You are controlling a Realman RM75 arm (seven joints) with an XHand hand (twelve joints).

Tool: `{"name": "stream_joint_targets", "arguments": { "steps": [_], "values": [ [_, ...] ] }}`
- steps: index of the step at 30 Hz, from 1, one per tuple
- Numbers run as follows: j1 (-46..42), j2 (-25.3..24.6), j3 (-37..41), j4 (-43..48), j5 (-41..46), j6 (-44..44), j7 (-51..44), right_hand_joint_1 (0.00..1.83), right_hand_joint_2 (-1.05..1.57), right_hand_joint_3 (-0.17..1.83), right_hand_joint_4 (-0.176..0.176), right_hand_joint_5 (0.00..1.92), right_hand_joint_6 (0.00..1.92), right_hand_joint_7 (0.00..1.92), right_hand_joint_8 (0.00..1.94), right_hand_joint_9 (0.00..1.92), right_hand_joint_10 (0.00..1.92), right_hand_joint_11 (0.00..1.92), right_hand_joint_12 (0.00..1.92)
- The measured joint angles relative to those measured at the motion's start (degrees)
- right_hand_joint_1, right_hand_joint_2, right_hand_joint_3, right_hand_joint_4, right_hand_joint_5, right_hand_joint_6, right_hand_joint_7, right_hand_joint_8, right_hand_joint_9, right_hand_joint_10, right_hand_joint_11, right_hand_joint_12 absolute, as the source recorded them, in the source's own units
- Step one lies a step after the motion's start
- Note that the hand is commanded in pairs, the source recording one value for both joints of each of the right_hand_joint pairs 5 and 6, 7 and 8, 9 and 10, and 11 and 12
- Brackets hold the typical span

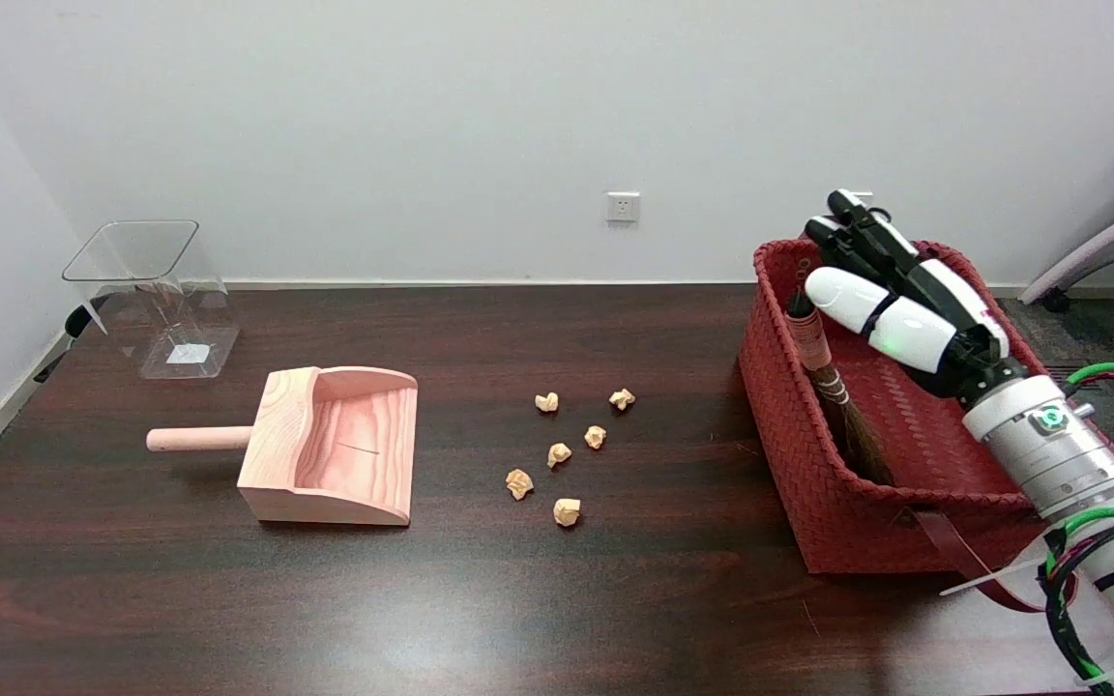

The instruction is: Pick up the broom.

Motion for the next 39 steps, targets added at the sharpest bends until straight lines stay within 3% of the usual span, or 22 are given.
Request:
{"name": "stream_joint_targets", "arguments": {
  "steps": [5, 26, 39],
  "values": [
    [-0.5, 0.6, -1.0, 0.0, -1.0, -0.3, -0.1, 0.64, 1.11, 0.3, 0.0, 0.0, 0.0, 0.15, 0.15, 0.0, 0.0, 0.0, 0.0],
    [-0.8, 1.9, -2.3, 0.0, -6.5, 3.5, -3.6, 0.59, 1.09, 0.58, 0.0, 0.0, 0.0, 0.17, 0.17, 0.0, 0.0, 0.0, 0.0],
    [-0.8, 2.2, -3.6, 0.1, -8.0, 6.6, -6.2, 0.57, 1.08, 0.58, 0.0, 0.0, 0.0, 0.18, 0.18, 0.0, 0.0, 0.0, 0.0]
  ]
}}
